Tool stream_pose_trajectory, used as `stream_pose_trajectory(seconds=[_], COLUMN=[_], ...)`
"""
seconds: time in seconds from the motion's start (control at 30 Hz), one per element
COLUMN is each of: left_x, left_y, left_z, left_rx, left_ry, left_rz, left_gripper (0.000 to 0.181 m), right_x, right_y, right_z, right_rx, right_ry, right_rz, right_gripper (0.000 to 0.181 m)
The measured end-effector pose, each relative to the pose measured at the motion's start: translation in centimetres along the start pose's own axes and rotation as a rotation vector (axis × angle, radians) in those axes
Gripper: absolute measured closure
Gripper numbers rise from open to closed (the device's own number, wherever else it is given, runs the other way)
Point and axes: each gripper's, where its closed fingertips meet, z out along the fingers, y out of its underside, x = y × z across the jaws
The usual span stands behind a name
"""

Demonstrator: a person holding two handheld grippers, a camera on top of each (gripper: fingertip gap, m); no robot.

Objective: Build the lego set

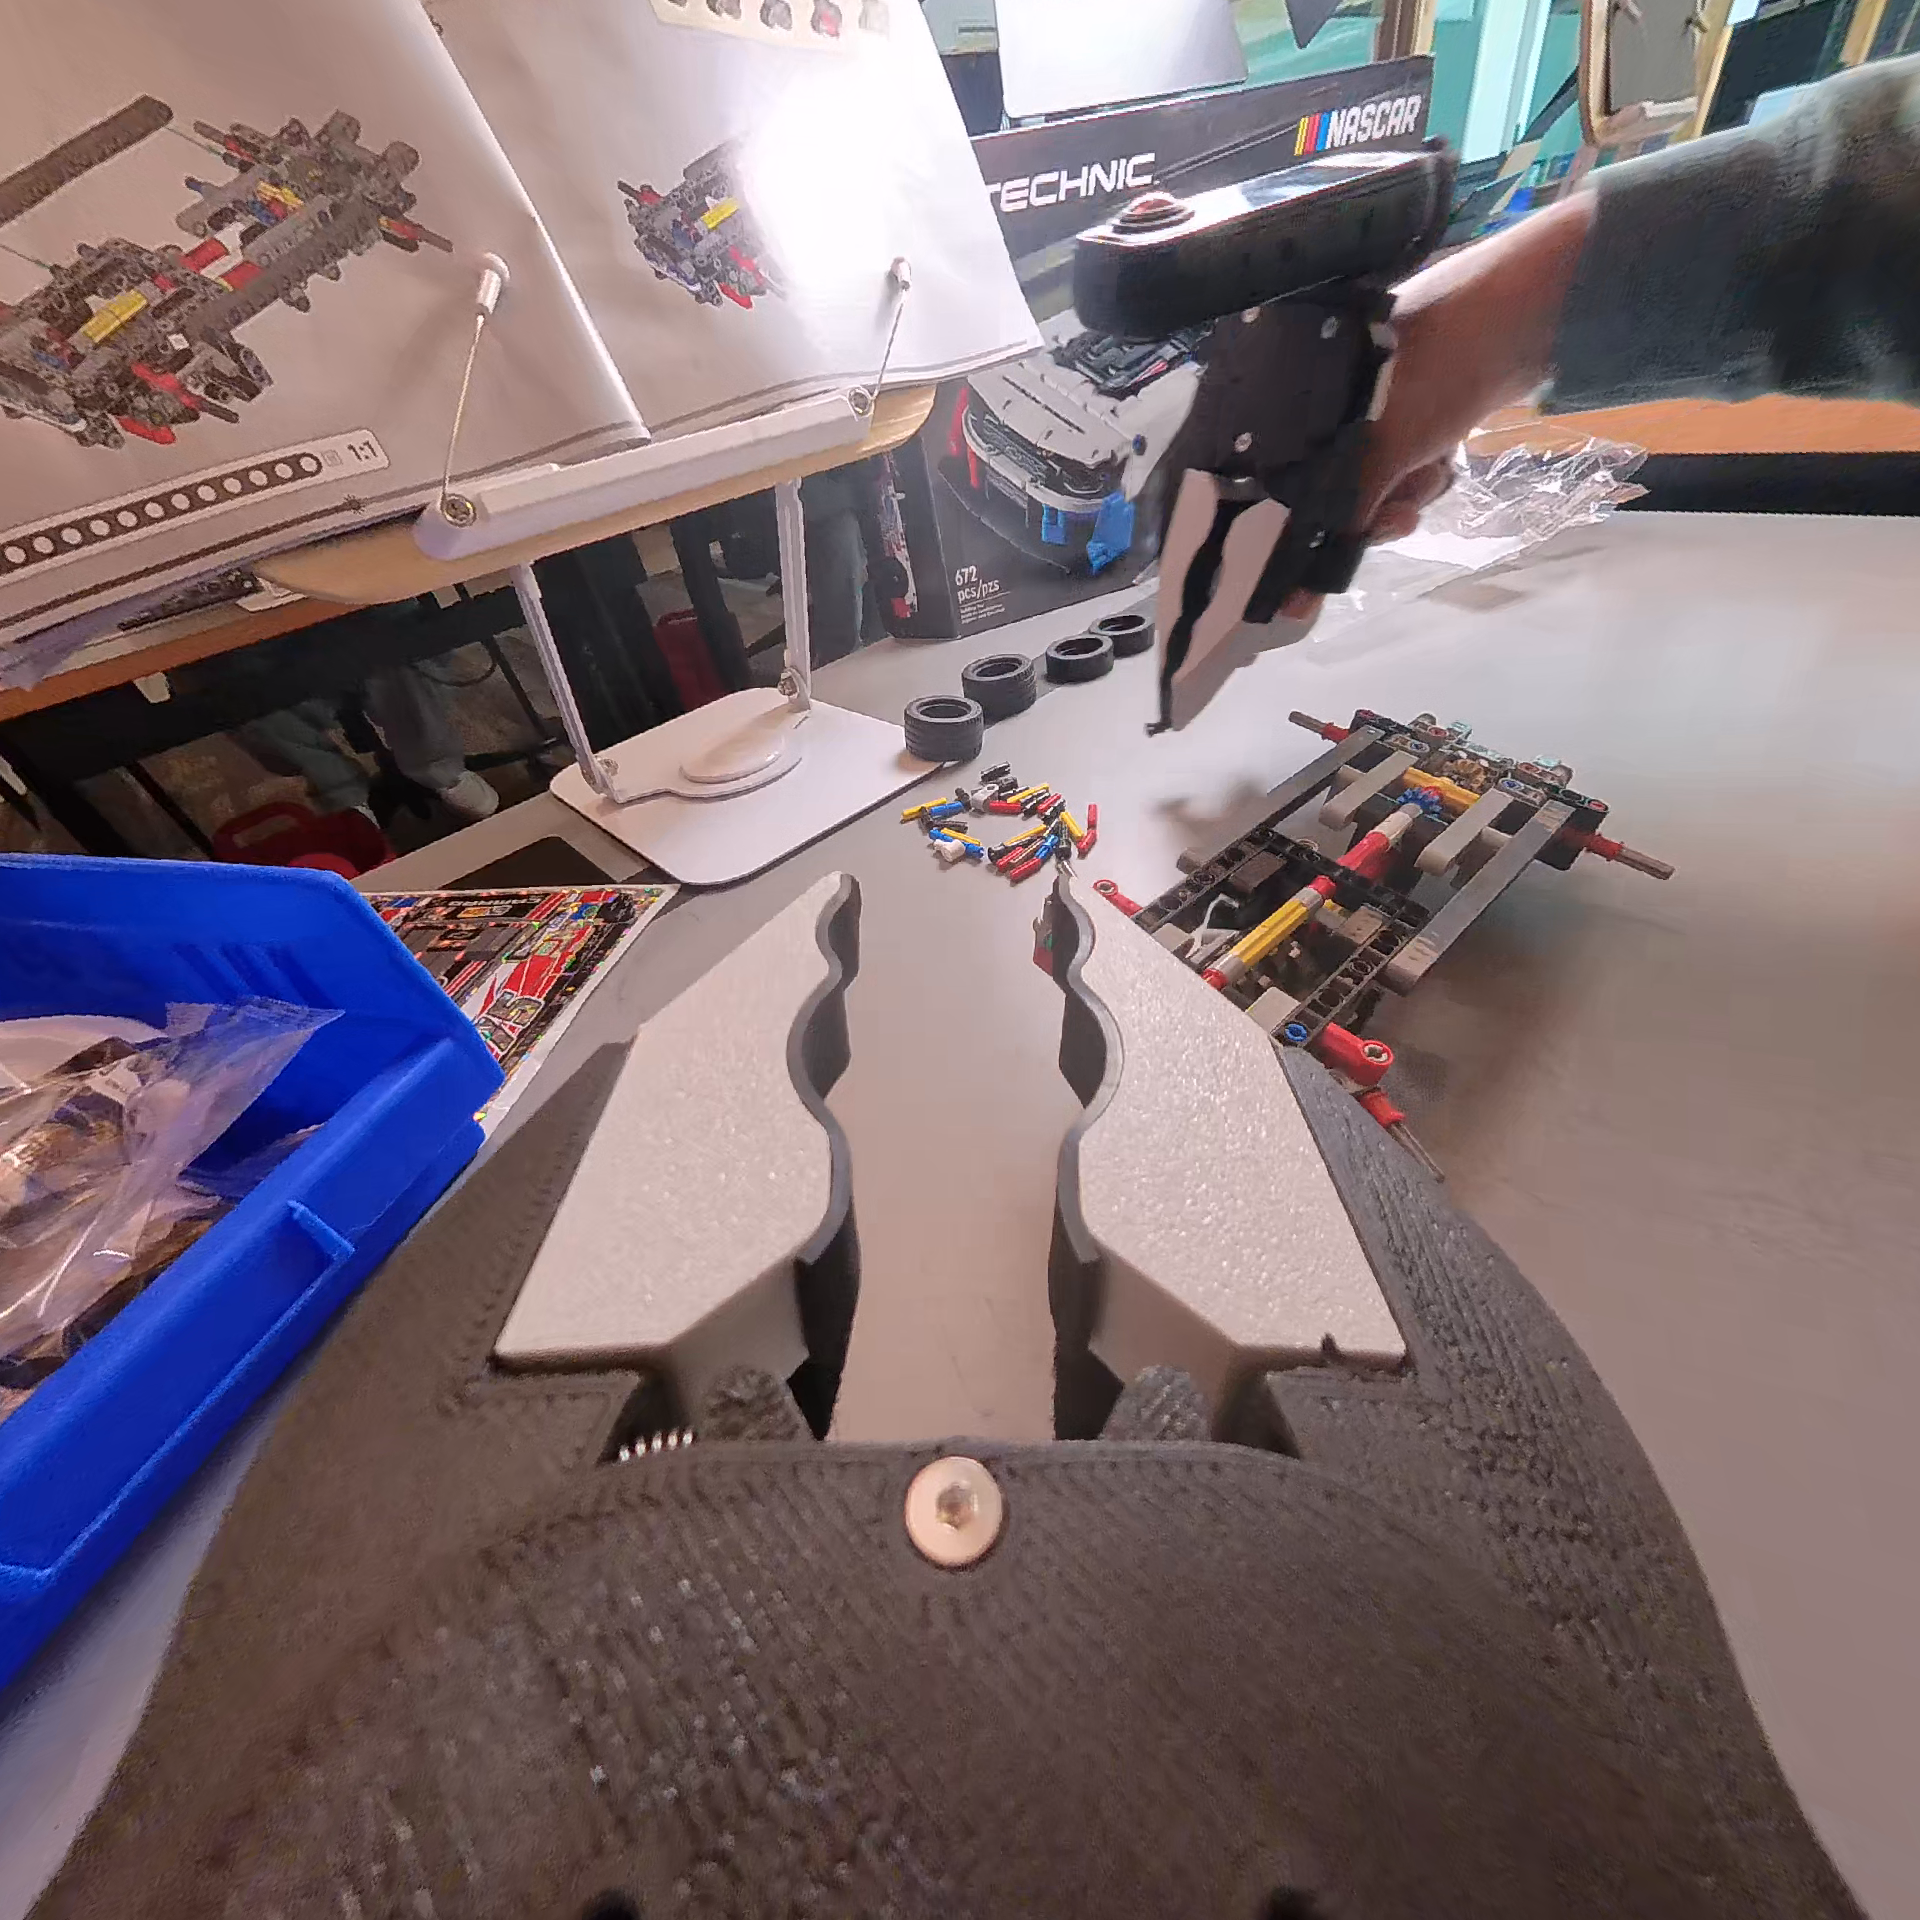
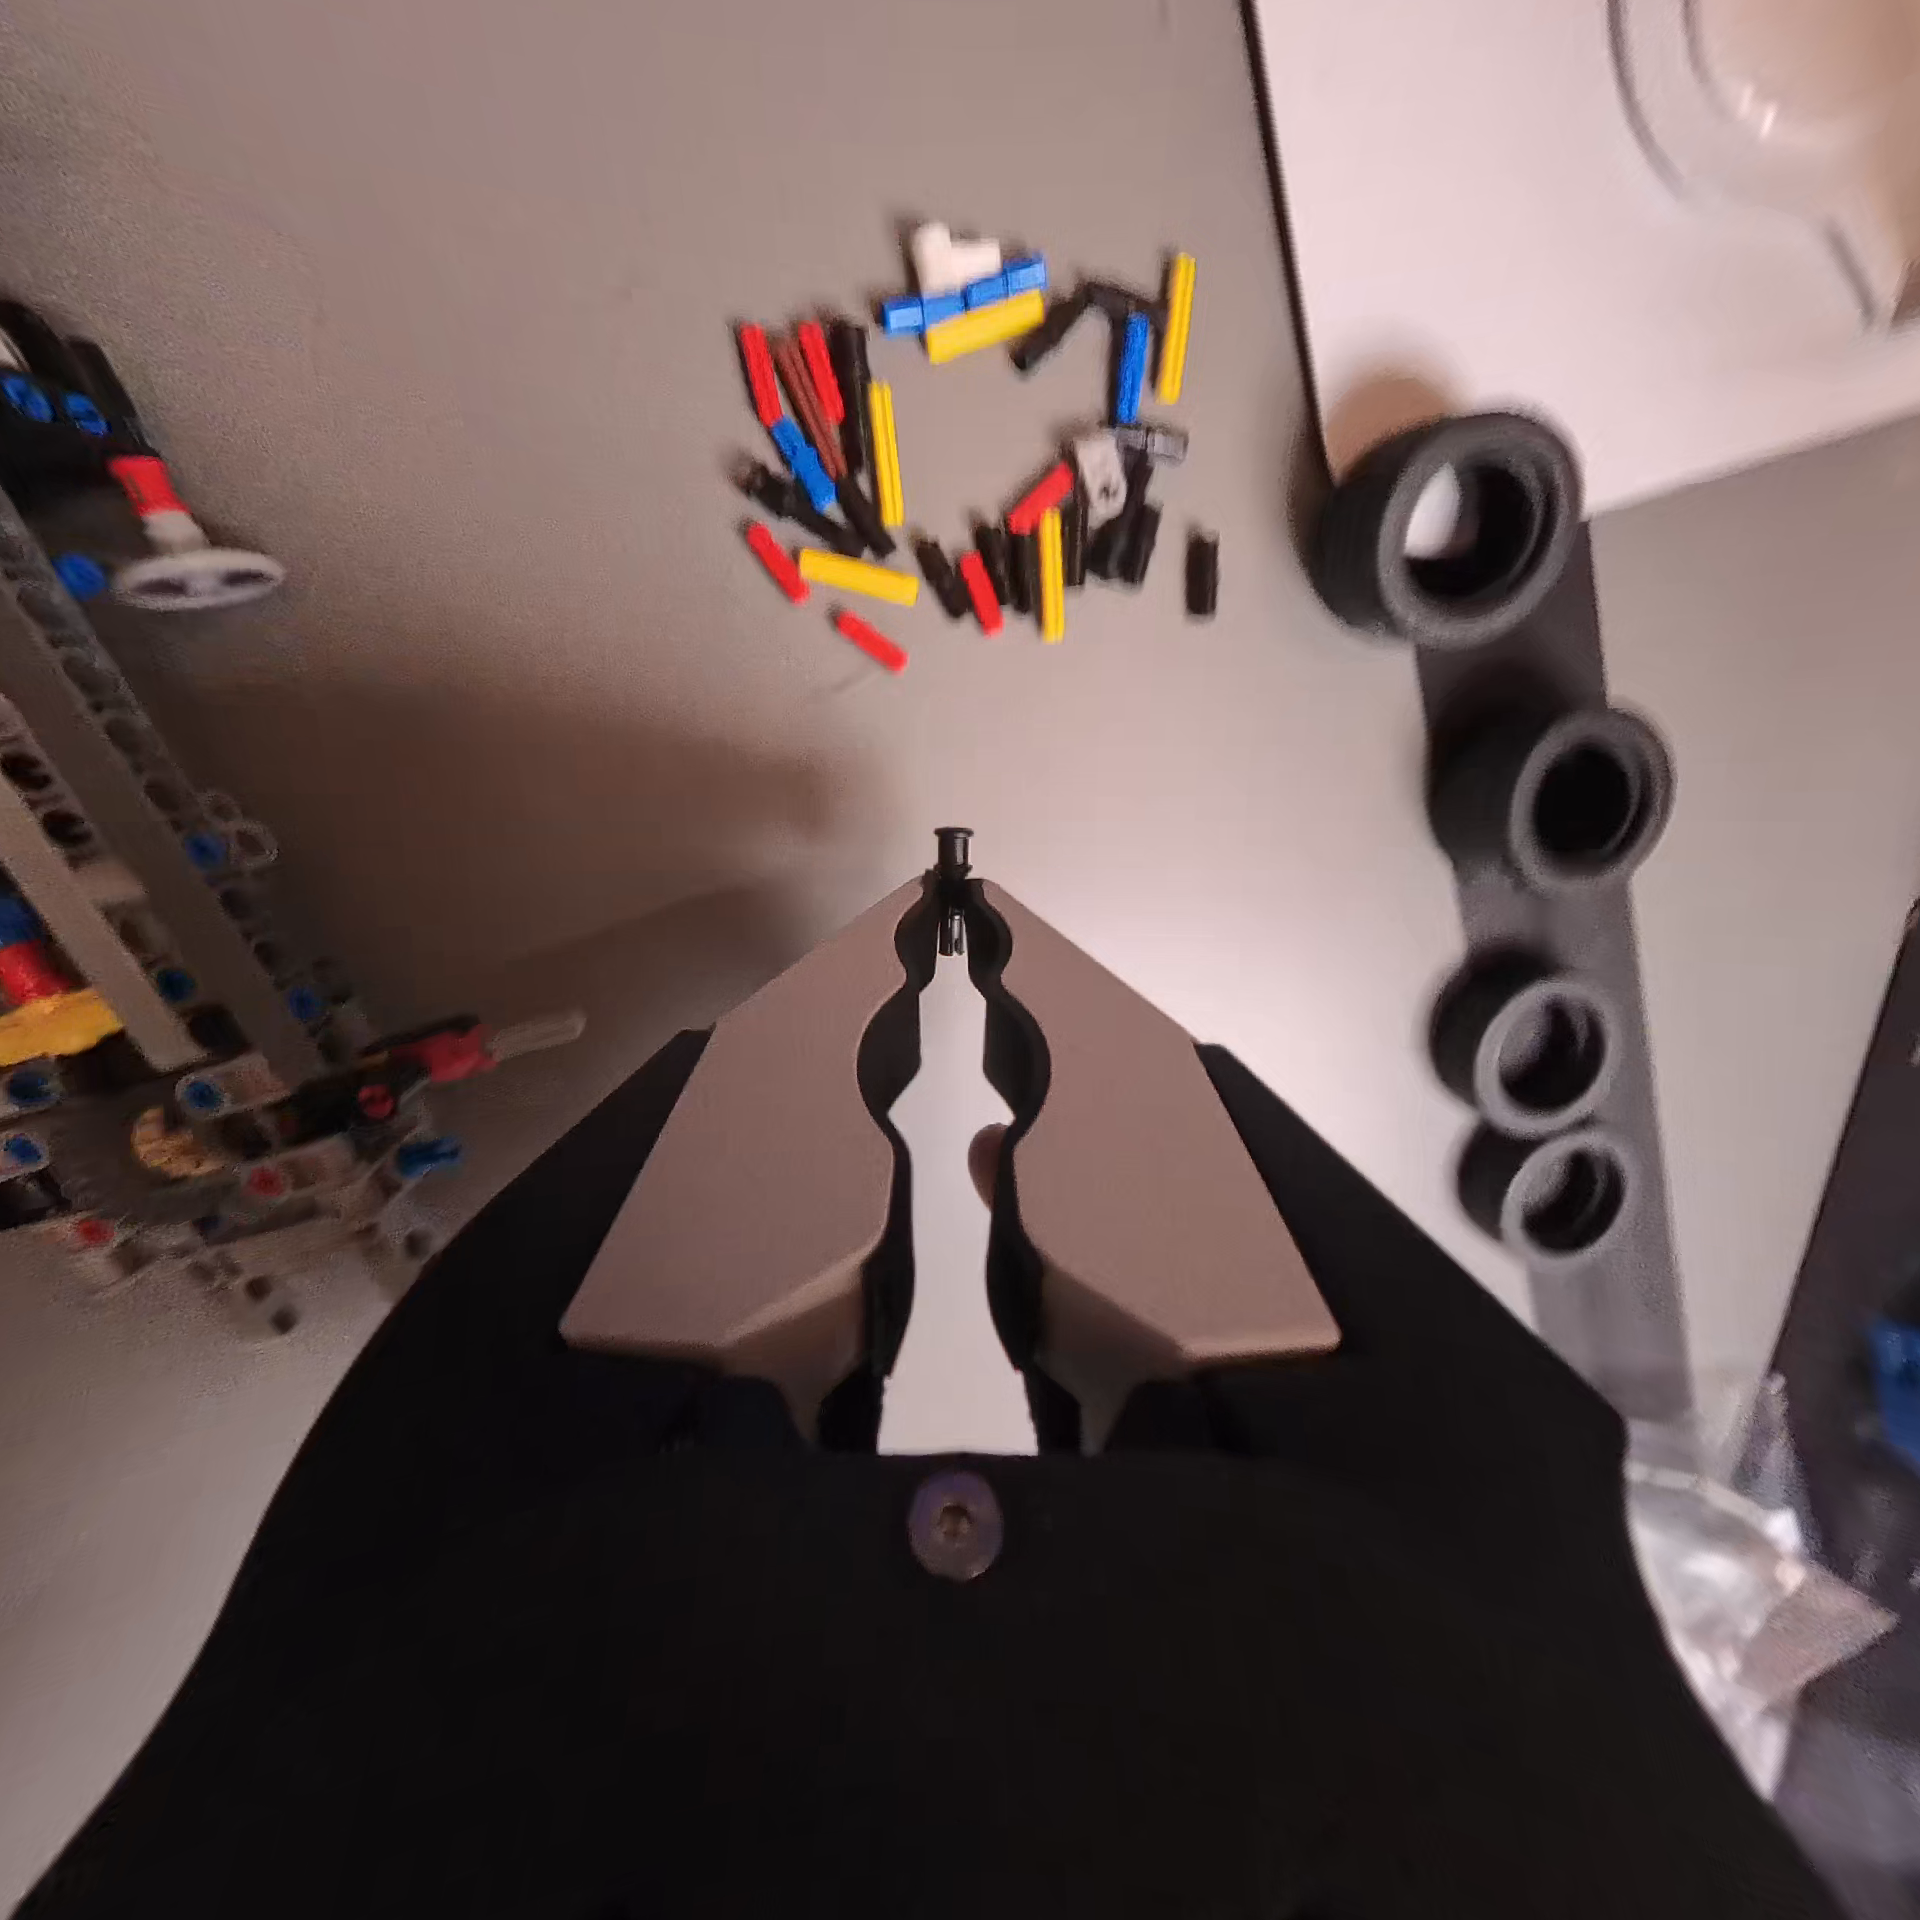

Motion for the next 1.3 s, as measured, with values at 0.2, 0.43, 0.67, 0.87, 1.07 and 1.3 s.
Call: stream_pose_trajectory(seconds=[0.2,0.43,0.67,0.87,1.07,1.3], left_x=[0.6,1.0,1.1,0.9,1.3,1.1], left_y=[-0.2,0.7,1.4,1.3,1.4,2.1], left_z=[0.1,0.5,0.7,0.6,0.7,0.9], left_rx=[0.004,-0.030,-0.054,-0.052,-0.057,-0.076], left_ry=[0.019,0.025,0.023,0.018,0.027,0.024], left_rz=[0.010,0.035,0.038,0.037,0.043,0.033], left_gripper=[0.146,0.146,0.146,0.146,0.146,0.146], right_x=[-4.8,-9.7,-10.1,-9.9,-9.9,-9.2], right_y=[6.3,10.3,11.5,11.4,11.2,9.8], right_z=[-2.8,-4.1,-3.6,-3.5,-3.5,-4.3], right_rx=[-0.025,0.023,0.051,0.077,0.108,0.241], right_ry=[-0.024,0.011,0.098,0.125,0.143,0.106], right_rz=[0.316,0.377,0.372,0.385,0.392,0.429], right_gripper=[0.180,0.180,0.179,0.179,0.178,0.162])
